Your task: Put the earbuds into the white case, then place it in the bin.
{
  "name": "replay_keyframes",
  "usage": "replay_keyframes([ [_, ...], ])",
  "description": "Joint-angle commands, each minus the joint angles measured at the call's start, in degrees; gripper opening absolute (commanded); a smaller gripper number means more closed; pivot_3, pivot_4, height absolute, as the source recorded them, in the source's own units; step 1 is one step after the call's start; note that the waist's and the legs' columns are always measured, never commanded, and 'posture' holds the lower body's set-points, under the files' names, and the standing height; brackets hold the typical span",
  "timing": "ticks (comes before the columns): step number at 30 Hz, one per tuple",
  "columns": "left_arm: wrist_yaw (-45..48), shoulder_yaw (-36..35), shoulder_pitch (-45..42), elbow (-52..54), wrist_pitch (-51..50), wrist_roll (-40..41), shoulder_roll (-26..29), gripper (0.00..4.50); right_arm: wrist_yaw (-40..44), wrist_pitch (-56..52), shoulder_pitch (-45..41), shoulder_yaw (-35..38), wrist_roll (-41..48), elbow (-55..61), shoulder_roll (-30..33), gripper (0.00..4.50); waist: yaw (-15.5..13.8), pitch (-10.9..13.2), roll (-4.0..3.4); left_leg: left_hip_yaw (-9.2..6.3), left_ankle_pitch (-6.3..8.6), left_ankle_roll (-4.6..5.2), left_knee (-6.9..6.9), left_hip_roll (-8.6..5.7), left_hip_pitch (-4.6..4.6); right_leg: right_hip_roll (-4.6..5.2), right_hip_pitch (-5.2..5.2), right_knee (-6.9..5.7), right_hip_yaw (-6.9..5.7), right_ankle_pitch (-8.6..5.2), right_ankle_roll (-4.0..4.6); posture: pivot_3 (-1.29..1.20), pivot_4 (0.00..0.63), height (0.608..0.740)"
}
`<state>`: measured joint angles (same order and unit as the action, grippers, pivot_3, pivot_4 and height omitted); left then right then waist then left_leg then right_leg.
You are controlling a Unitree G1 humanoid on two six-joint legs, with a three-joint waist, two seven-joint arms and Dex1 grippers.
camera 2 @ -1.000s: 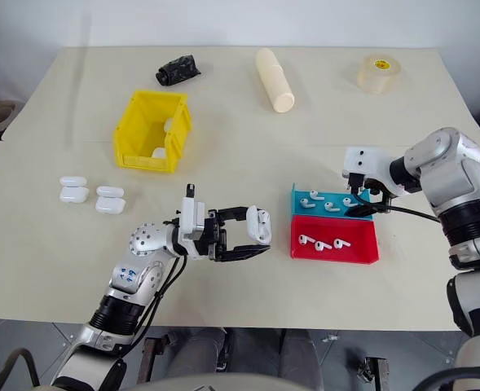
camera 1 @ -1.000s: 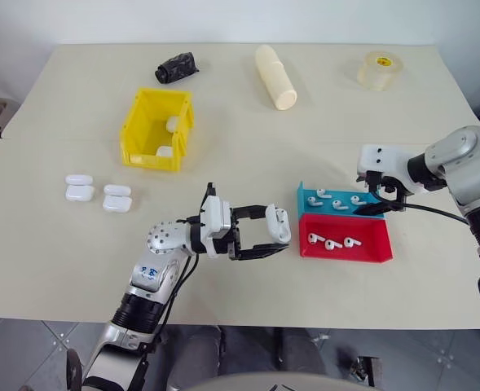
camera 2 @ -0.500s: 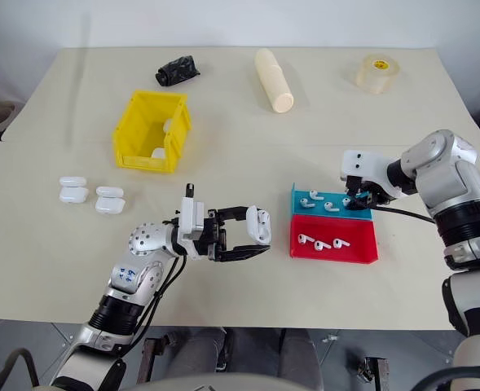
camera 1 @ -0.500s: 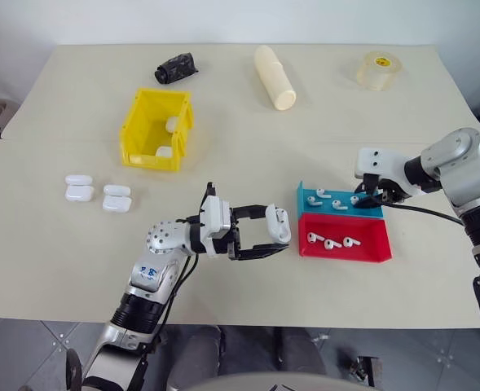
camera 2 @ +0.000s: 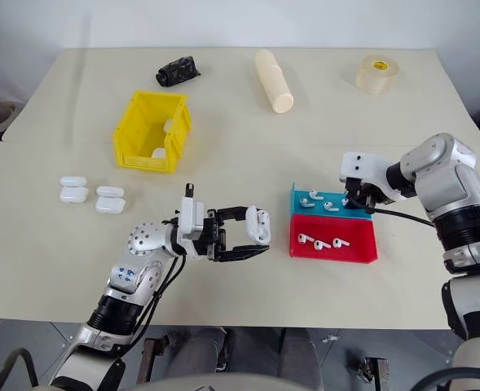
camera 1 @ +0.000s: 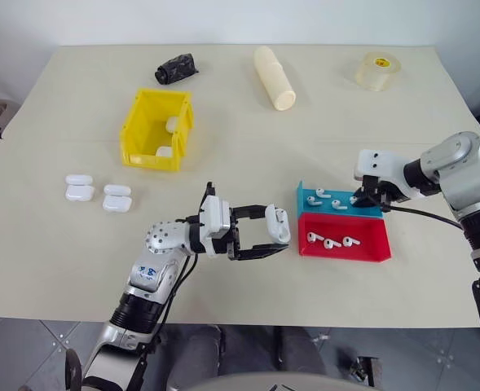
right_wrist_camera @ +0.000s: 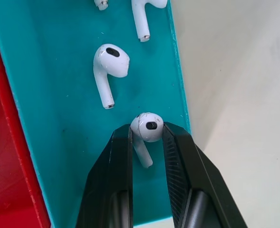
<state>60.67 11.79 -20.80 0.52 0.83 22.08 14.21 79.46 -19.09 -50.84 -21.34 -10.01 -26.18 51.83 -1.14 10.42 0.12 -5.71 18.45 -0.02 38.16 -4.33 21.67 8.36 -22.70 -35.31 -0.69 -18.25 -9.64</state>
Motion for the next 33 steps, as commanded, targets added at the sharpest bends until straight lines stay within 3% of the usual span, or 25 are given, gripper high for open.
replay_keyframes([
  [1,0.2,-0.3,-0.1,2.6,0.3,0.9,0.1,2.80,-0.4,-0.7,1.3,1.6,0.5,1.9,-0.2,0.51,0.0,0.0,0.00,0.00,0.00,0.00,0.00,0.00,0.00,0.00,0.00,-0.01,0.00,0.00,0.00,0.00,0.150,0.740],
  [6,0.6,-0.5,-0.2,2.7,0.0,1.1,0.6,2.80,-0.2,-3.0,3.1,8.8,7.0,8.3,0.5,0.51,-0.1,0.0,0.00,-0.01,0.00,0.00,-0.01,-0.01,0.01,0.01,-0.02,0.00,0.01,0.00,0.00,0.00,0.150,0.740],
  [12,1.2,-1.2,-1.2,1.5,-0.6,1.4,0.7,2.80,0.9,-7.1,11.0,21.6,22.4,19.8,-0.2,0.51,-0.3,0.0,0.00,-0.02,0.00,0.00,-0.06,-0.01,0.01,0.02,-0.01,0.06,-0.01,0.00,0.00,0.00,0.150,0.740],
  [15,1.5,-1.4,-2.6,-0.3,-0.5,1.1,0.4,2.80,2.1,-15.2,18.9,29.2,36.2,29.9,-2.8,0.51,-0.6,0.0,0.01,-0.08,0.01,0.00,-0.04,0.00,0.01,0.02,0.06,0.10,-0.07,0.00,0.00,0.00,0.150,0.740],
  [20,1.9,-1.8,-4.2,-2.1,-0.5,1.0,0.1,2.80,-7.6,-24.1,26.1,35.5,49.4,42.6,-9.5,0.51,-0.2,0.0,0.01,-0.07,0.00,0.00,0.02,-0.02,0.01,0.04,0.06,0.02,-0.04,0.01,-0.01,0.00,0.150,0.740],
  [24,2.5,-1.6,-5.2,-2.7,-0.7,1.2,-0.2,2.80,-18.6,-27.2,34.0,38.4,59.9,52.3,-18.6,0.51,-0.4,0.0,0.03,-0.18,-0.01,-0.04,0.00,0.07,-0.02,-0.03,0.09,-0.01,-0.13,0.02,0.03,0.00,0.150,0.740],
  [33,3.0,-1.7,-6.2,-1.9,-2.7,2.0,-0.6,2.80,-31.5,-26.6,42.8,36.3,68.3,59.3,-27.1,0.51,-0.3,0.0,0.03,-0.14,-0.02,-0.02,-0.03,-0.02,-0.06,0.01,0.05,-0.12,-0.03,0.03,0.03,0.00,0.150,0.740],
])
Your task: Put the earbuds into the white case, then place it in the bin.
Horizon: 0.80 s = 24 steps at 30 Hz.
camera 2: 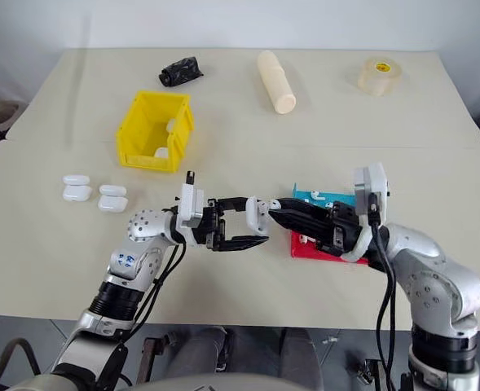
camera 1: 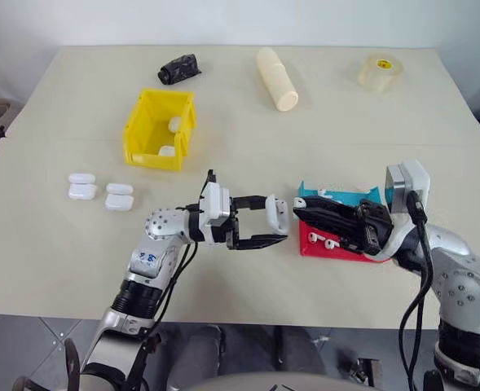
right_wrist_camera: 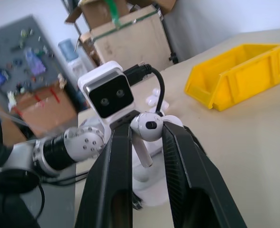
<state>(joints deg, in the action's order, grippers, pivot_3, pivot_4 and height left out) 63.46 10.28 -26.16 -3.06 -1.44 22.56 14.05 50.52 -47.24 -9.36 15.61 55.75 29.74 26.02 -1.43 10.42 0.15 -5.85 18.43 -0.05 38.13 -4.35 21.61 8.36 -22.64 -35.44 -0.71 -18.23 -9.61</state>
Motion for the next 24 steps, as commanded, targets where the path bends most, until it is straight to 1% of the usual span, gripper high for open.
replay_keyframes([
  [1,0.2,-0.2,-0.9,1.8,-0.6,1.5,-0.5,2.80,-3.0,1.9,1.8,-1.1,2.5,3.7,-1.5,0.51,0.0,0.0,0.00,0.00,0.00,0.00,0.00,-0.01,0.00,0.00,0.00,-0.02,0.01,0.00,0.00,0.00,0.150,0.740],
  [11,0.6,-0.4,-1.3,2.3,-1.7,2.0,-0.6,2.80,-4.7,7.6,5.3,-5.9,-0.9,2.1,-2.3,0.51,0.1,0.0,0.00,0.04,0.00,0.01,0.02,-0.02,-0.03,-0.02,0.00,-0.03,0.05,0.00,0.00,0.00,0.150,0.740],
  [18,0.3,-0.8,-1.4,3.0,-2.4,2.5,-0.8,2.80,-3.6,12.1,6.9,-9.1,-4.8,0.0,-2.1,0.51,0.1,0.0,0.00,0.04,0.00,0.01,0.01,-0.01,-0.03,-0.02,0.00,-0.03,0.05,0.00,0.00,0.00,0.150,0.740],
  [23,-0.1,-1.2,-1.6,3.7,-3.3,3.1,-1.2,2.80,-3.0,13.0,7.8,-10.8,-5.3,-0.4,-1.2,0.51,0.1,0.0,0.00,0.04,0.00,0.01,0.01,-0.01,-0.04,-0.03,0.00,-0.03,0.05,0.00,0.00,0.00,0.150,0.740],
  [24,0.0,-1.2,-1.6,3.7,-3.3,3.1,-1.2,2.80,-2.9,11.5,7.9,-10.8,-3.7,-0.3,-0.6,0.86,0.1,0.0,0.00,0.04,0.00,0.01,0.01,-0.02,-0.03,-0.03,0.00,-0.03,0.05,0.00,0.00,0.00,0.150,0.740],
])
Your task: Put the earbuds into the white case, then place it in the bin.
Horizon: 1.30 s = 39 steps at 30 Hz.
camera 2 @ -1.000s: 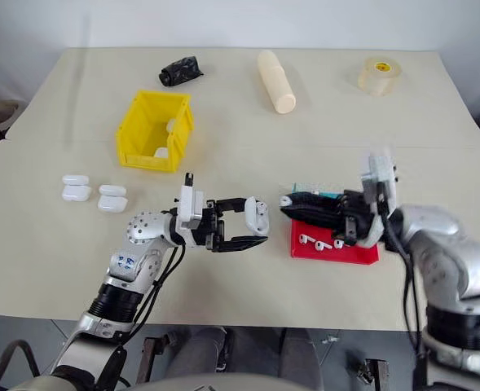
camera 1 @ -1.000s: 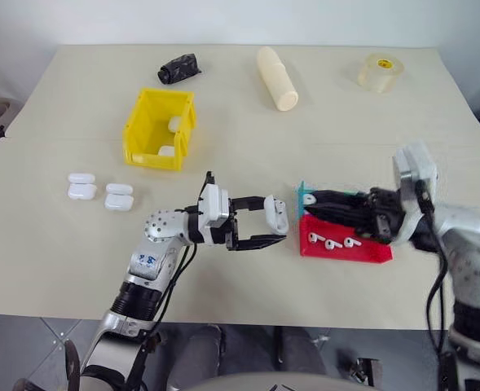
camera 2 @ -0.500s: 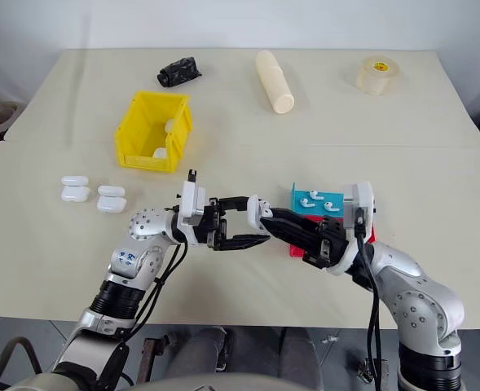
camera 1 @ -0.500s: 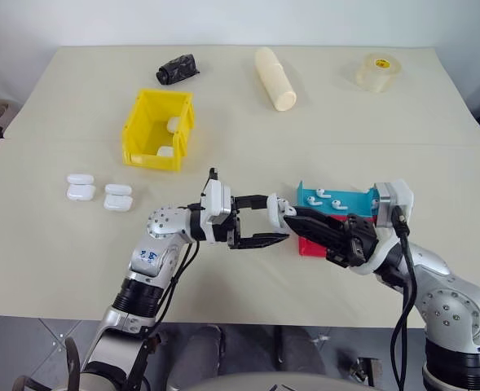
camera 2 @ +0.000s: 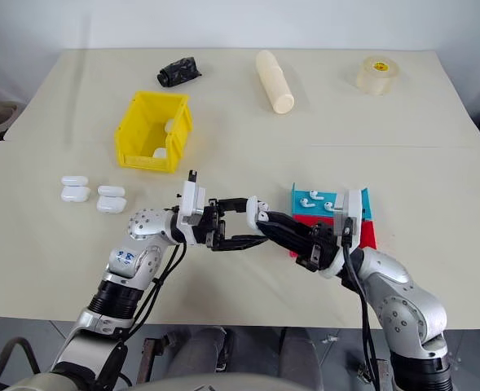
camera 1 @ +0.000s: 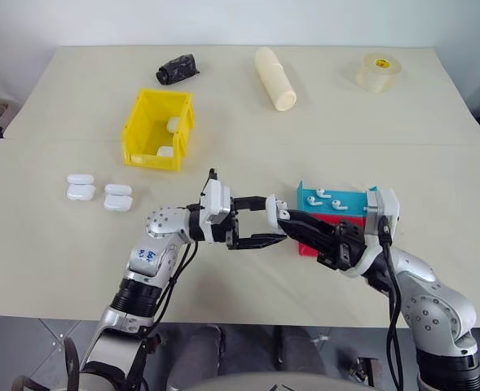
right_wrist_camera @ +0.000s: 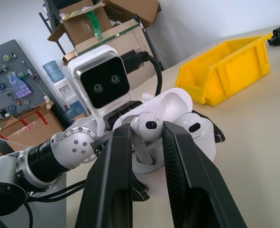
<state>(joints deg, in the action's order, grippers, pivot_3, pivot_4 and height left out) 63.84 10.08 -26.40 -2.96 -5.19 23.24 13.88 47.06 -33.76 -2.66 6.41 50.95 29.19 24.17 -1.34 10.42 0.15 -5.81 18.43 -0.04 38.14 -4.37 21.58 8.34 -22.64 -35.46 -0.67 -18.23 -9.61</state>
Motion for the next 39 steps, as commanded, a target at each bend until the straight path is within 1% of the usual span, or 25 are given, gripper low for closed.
replay_keyframes([
  [1,-0.3,-1.0,-1.4,3.6,0.4,2.5,-1.1,2.80,0.4,-1.5,1.1,-1.6,0.8,0.3,1.3,1.25,0.0,0.0,0.00,0.00,0.00,0.00,0.00,0.00,0.00,0.00,0.00,0.00,0.00,0.00,0.00,0.00,0.150,0.740],
  [6,0.3,-0.7,-1.5,3.7,0.6,2.4,-1.3,2.80,0.2,-1.0,0.2,-0.6,2.2,1.3,2.5,2.81,0.0,0.0,0.00,0.00,0.00,0.00,0.00,0.01,-0.01,0.00,0.00,0.01,0.00,0.00,0.00,0.00,0.150,0.740],
  [9,0.6,-0.5,-1.5,4.0,0.8,2.2,-1.3,2.80,0.0,-0.6,-0.1,2.0,2.9,1.7,4.7,3.75,0.0,0.0,0.00,0.00,0.00,0.00,0.00,0.00,-0.01,0.00,0.01,0.02,0.01,0.00,0.00,0.00,0.150,0.740],
  [12,0.8,-0.8,-1.4,4.6,0.7,2.1,-0.8,2.80,1.1,-0.7,-0.1,6.2,3.7,0.9,9.0,3.75,-0.2,0.0,0.01,0.00,0.00,0.01,-0.01,0.00,0.00,0.01,0.02,0.04,0.00,0.00,0.00,0.00,0.150,0.740],
  [16,1.2,1.1,-1.9,3.9,4.2,-3.7,2.6,2.80,2.9,-2.2,-1.0,10.7,5.2,-0.4,15.1,3.75,-0.1,0.0,0.01,0.01,0.01,0.01,-0.01,0.01,-0.01,0.00,0.05,0.08,-0.03,0.00,0.00,0.00,0.150,0.740],
  [19,0.4,4.2,-3.8,3.0,6.0,-9.9,5.2,2.80,3.6,-4.2,-3.0,11.2,5.9,0.0,19.3,3.19,0.0,0.0,0.01,0.07,0.01,0.01,-0.05,0.04,-0.03,-0.05,0.04,0.09,-0.01,0.00,0.00,0.00,0.150,0.740],
  [21,-0.7,5.8,-5.4,2.9,5.1,-12.2,5.5,2.80,4.5,-4.6,-4.6,9.9,5.5,1.0,21.0,2.56,-0.1,0.0,0.01,0.06,0.01,0.01,-0.04,0.05,-0.03,-0.06,0.05,0.09,-0.01,0.00,0.00,0.00,0.150,0.740],
  [23,-2.2,7.9,-7.5,3.0,2.8,-15.7,5.7,2.80,3.5,-6.2,-7.5,6.7,4.9,2.5,21.9,1.86,-0.2,0.0,0.04,0.06,0.01,0.02,-0.03,0.04,-0.02,-0.04,0.06,0.11,-0.01,0.00,0.00,0.00,0.150,0.740],
  [28,-2.9,10.6,-10.3,3.8,-2.3,-18.2,5.6,2.80,0.8,-8.8,-13.8,-0.9,2.7,4.8,21.1,0.17,0.0,0.0,0.04,0.03,0.01,0.02,-0.07,0.05,-0.02,-0.04,0.05,0.15,-0.03,0.00,0.00,0.00,0.150,0.740],
  [29,-3.0,11.0,-10.5,4.0,-3.1,-18.6,5.7,2.80,0.4,-9.2,-14.5,-2.0,2.3,5.0,20.9,0.03,0.0,0.0,0.04,0.03,0.01,0.02,-0.08,0.04,-0.01,-0.04,0.04,0.16,-0.02,0.00,0.00,0.00,0.150,0.740],
  [33,-2.7,11.6,-10.7,5.1,-5.3,-19.3,6.6,2.80,-2.5,-11.6,-17.3,-6.3,0.2,5.0,20.0,0.03,-0.1,0.0,0.05,0.01,0.01,0.02,-0.06,0.04,0.00,-0.04,0.04,0.15,-0.03,0.00,0.00,0.00,0.150,0.740],
  [35,-2.9,11.4,-10.5,5.5,-5.4,-19.1,6.8,2.80,-3.3,-12.2,-17.3,-7.7,-2.0,4.2,20.5,0.03,-0.1,0.0,0.05,0.00,0.01,0.02,-0.05,0.04,-0.01,-0.04,0.04,0.14,-0.02,0.00,0.00,0.00,0.150,0.740],
  [39,-3.4,10.2,-9.8,6.3,-4.6,-18.6,7.5,2.80,0.4,-9.2,-13.5,-6.9,-6.1,1.2,22.6,0.03,-0.3,0.0,0.06,-0.03,0.01,0.02,-0.05,0.01,0.03,-0.02,0.04,0.17,-0.04,0.00,0.00,0.00,0.150,0.740],
])
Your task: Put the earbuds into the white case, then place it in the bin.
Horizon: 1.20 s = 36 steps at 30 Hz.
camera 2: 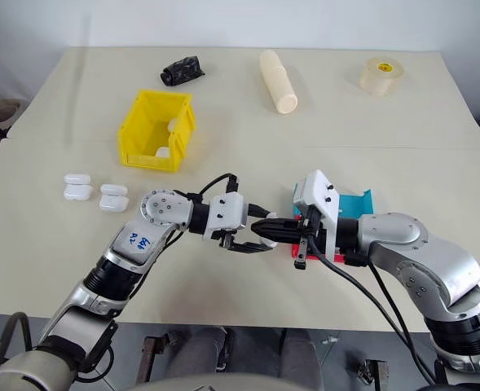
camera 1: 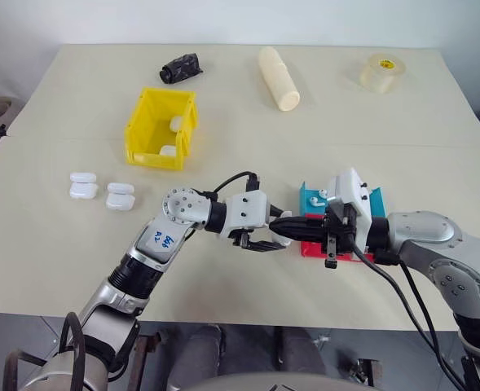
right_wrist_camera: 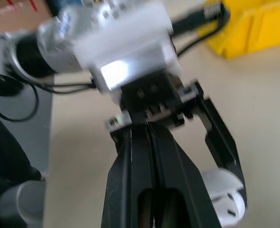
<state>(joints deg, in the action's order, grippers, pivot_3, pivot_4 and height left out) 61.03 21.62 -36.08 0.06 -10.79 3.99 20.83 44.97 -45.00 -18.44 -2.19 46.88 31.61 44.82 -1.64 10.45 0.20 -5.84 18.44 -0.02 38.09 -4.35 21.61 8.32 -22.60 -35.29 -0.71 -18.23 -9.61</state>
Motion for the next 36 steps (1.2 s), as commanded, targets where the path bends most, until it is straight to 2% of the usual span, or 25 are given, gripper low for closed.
replay_keyframes([
  [1,-0.5,-2.0,0.2,3.7,1.5,1.2,0.8,2.80,3.8,3.2,3.7,2.7,-2.8,-2.7,2.5,0.03,0.0,0.0,0.00,0.00,0.01,0.01,0.00,-0.02,0.00,0.01,0.01,0.01,0.00,0.00,0.00,0.00,0.150,0.740],
  [6,-0.9,-4.3,2.1,6.5,0.6,3.8,1.8,2.80,7.4,5.0,7.3,10.8,1.8,-9.0,0.7,0.03,0.1,0.0,0.03,0.03,0.03,0.05,-0.03,0.01,0.01,0.01,0.01,-0.02,0.00,0.00,0.00,0.00,0.150,0.740],
  [9,-2.2,-7.6,5.0,8.6,-0.1,6.2,2.3,2.80,12.6,12.0,9.6,13.0,-1.1,-10.6,0.1,0.03,0.4,0.0,0.02,0.05,0.02,0.04,-0.03,0.04,0.00,0.00,0.00,0.04,0.01,0.00,0.00,0.00,0.150,0.740],
  [13,-7.4,-14.6,10.9,11.9,-1.8,11.6,0.7,2.80,14.6,20.2,11.3,14.0,-4.9,-12.1,-2.5,0.03,0.4,0.0,0.02,0.07,0.02,0.02,-0.04,0.11,-0.05,-0.07,0.00,-0.02,0.03,0.00,0.00,0.00,0.150,0.740],
  [16,-11.8,-20.6,15.6,14.3,1.8,14.6,-1.3,2.80,15.5,30.9,11.5,13.9,-10.5,-13.4,-5.5,0.58,0.3,0.0,0.02,0.06,0.02,0.01,0.03,0.08,-0.07,-0.03,0.00,-0.11,0.06,0.00,0.00,0.00,0.150,0.740],
  [23,-20.8,-30.3,24.3,16.6,3.4,18.8,-4.3,2.80,15.3,35.9,12.7,13.6,-12.2,-13.0,-7.9,2.95,0.2,0.0,0.02,0.06,0.02,0.01,0.03,0.03,-0.07,0.02,0.02,-0.07,0.06,0.00,0.00,0.00,0.150,0.740],
  [27,-29.6,-37.5,26.1,15.2,3.2,22.0,-8.1,2.80,14.7,38.0,12.7,13.4,-12.8,-12.3,-8.6,4.29,0.1,0.0,0.02,0.05,0.02,0.01,0.02,0.04,-0.08,0.02,0.02,-0.06,0.06,0.00,0.00,0.00,0.150,0.740],
  [28,-31.5,-38.8,26.1,15.0,2.9,22.1,-8.4,2.80,14.5,38.1,12.7,13.4,-12.8,-12.2,-8.7,4.45,0.1,0.0,0.02,0.06,0.01,0.01,0.03,0.05,-0.08,0.01,0.02,-0.07,0.05,0.00,0.00,0.00,0.150,0.740],
  [33,-41.0,-43.1,24.3,12.4,-0.5,22.1,-8.2,2.80,13.7,38.9,13.6,14.0,-13.6,-12.1,-8.5,4.45,0.1,0.0,0.02,0.06,0.01,0.00,0.03,0.04,-0.09,0.00,0.03,-0.08,0.06,0.00,0.00,0.00,0.150,0.740],
  [36,-45.2,-43.5,21.1,10.6,-3.7,21.4,-7.2,2.80,13.0,38.7,14.5,15.0,-14.3,-12.7,-7.7,4.45,0.0,0.0,0.03,0.06,0.01,0.00,0.02,0.02,-0.10,0.00,0.03,-0.11,0.06,0.00,0.00,0.00,0.150,0.740],
])
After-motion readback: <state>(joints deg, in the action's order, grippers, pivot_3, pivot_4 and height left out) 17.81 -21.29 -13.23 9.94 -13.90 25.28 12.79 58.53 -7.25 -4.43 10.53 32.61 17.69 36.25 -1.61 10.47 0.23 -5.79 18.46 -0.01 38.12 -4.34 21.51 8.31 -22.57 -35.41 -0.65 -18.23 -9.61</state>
